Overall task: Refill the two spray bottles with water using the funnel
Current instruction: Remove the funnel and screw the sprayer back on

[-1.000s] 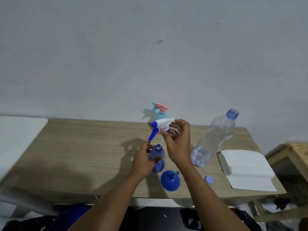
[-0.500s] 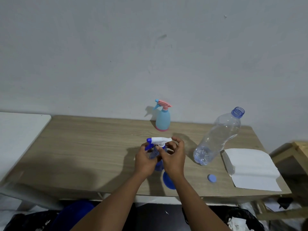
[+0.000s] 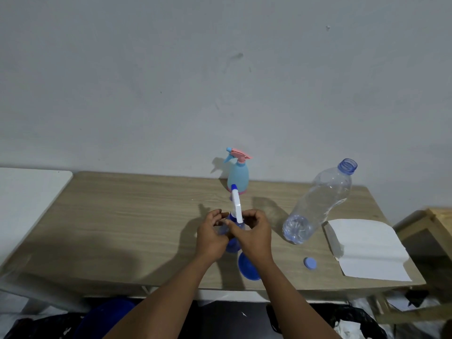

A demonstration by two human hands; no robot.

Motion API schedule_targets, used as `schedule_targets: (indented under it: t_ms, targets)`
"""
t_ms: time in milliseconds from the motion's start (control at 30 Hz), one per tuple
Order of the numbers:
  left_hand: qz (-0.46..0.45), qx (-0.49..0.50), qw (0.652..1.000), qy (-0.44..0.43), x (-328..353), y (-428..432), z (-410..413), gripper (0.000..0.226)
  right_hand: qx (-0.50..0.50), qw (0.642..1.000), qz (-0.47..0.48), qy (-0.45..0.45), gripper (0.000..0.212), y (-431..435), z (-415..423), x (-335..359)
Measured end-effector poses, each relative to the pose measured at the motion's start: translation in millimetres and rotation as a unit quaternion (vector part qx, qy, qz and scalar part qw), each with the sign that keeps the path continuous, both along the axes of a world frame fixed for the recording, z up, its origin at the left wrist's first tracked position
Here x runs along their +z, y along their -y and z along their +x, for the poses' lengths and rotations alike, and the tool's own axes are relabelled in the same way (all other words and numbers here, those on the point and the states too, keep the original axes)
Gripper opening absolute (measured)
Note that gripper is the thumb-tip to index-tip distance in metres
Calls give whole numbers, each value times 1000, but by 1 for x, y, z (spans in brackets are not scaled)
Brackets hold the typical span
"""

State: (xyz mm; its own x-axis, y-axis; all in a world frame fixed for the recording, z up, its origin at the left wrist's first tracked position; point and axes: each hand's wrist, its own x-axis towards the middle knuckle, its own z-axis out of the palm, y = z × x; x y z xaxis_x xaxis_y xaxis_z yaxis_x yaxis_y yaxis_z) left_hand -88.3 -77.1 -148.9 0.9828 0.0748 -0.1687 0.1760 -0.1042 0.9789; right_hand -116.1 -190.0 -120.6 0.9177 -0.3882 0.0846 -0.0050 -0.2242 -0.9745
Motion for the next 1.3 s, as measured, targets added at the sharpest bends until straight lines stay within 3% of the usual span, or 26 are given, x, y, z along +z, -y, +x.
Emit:
schedule_targets:
  t_ms: [167,300,400,467,600,700,767,900,1067,1200,1300]
  targets:
    - [-3,-7,1000,1,0,-1,0,58,21,1000,-2,-2,52,0,0,-1]
    - [-2,2,1000,4,-4,-1,0,54,7,1000,-3,-6,33,1,-1,1]
    - [2,7,1000,17,-4,-1,0,52,-1,1000,30,-7,38,3,-2,3]
    - [-10,2,1000,14,-2,0,0,54,18,1000,3,-11,42,2,1,4]
    - [11,6,1000,26,-4,0,1,51,11,1000,-10,-12,22,0,3,3]
    - [33,2,999,37,-3,0,0,51,-5,999,34,-6,31,-1,-1,2]
    - [39,-18,998,46,1,-1,-1,50,11,1000,10,-12,33,0,1,3]
    - [63,-79,992,68,6,-8,-2,45,63,996,-56,-25,16,6,7,8]
    - [87,-71,992,62,11,-8,-4,48,20,999,-27,-27,26,0,7,5]
    - [85,-64,992,70,6,-9,0,45,47,997,-67,-15,13,-4,6,4]
    - [84,-83,991,65,3,-11,0,49,16,998,-53,-18,19,-5,6,2]
